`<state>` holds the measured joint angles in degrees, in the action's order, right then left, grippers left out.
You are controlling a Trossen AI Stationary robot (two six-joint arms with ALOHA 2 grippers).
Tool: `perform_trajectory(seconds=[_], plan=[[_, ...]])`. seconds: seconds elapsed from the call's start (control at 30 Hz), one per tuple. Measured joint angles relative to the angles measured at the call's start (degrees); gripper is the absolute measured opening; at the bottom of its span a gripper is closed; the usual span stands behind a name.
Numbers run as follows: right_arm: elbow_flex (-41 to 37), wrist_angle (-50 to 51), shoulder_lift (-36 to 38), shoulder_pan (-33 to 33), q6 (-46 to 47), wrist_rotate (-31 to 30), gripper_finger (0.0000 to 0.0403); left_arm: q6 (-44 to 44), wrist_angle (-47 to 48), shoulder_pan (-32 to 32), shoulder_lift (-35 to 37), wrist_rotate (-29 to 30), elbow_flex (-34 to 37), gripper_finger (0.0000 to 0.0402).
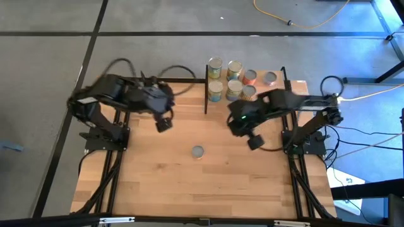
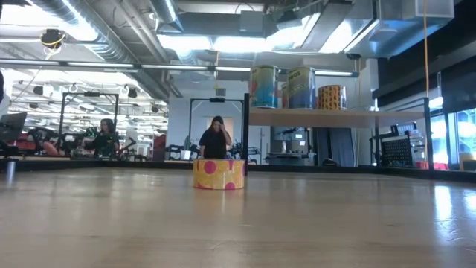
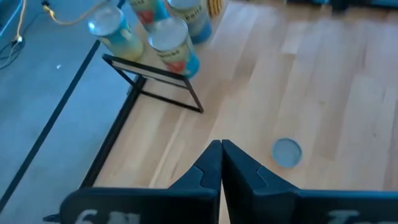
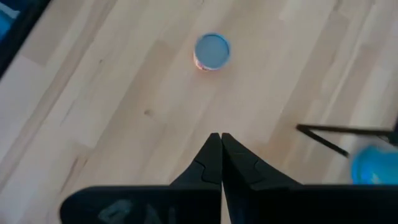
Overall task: Pick and place cans onto a shelf
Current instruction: Put the canned pineapple ring on the shelf
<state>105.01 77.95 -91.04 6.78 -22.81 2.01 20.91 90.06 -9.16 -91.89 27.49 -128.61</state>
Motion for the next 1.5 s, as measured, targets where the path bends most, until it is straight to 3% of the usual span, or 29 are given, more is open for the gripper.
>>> perform_trajectory(seconds=[0.2,0.8,1.2,1.5], plan=[[-3.18,-5.87,-6.15,1.06,-0.28,0.01,0.0005,-0.26,-0.03,-1.37,3.49,0.68,0.03,0.0001],[-3.19,-16.68,-21.33,1.21,-3.63,-2.41,0.0092,-3.06,-0.04,-3.31,4.63,-2.08,0.08,0.0002],[-3.19,-21.75,-26.46,4.90,-19.79,1.16,0.0116,-4.66,-0.04,-3.28,4.61,-2.08,0.08,0.0001],[-3.19,-24.14,-32.87,5.54,-23.93,0.80,0.0116,-4.63,-0.04,-3.28,4.61,-2.08,0.08,0.0001]])
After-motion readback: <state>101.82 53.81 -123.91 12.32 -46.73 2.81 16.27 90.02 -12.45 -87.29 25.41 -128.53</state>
